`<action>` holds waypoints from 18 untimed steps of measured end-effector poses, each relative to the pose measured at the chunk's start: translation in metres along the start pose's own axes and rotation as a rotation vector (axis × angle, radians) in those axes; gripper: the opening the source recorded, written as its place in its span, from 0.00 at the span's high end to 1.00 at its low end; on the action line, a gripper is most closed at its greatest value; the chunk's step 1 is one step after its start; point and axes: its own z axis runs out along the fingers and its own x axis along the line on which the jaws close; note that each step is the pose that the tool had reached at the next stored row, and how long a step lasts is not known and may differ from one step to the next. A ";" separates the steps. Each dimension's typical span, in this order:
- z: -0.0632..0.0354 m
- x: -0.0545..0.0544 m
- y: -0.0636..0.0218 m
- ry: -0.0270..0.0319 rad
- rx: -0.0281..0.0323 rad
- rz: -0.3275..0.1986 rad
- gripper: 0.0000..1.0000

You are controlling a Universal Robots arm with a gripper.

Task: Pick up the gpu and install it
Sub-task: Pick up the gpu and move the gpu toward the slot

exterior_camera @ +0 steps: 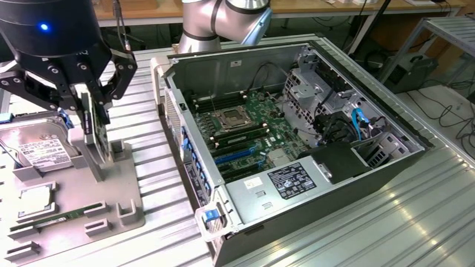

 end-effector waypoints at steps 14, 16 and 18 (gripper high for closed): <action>-0.0099 0.000 -0.0003 0.0000 -0.0001 0.000 0.72; -0.0117 0.000 -0.0004 0.0000 -0.0002 0.000 0.72; -0.0131 0.000 -0.0004 0.0001 -0.0002 0.000 0.72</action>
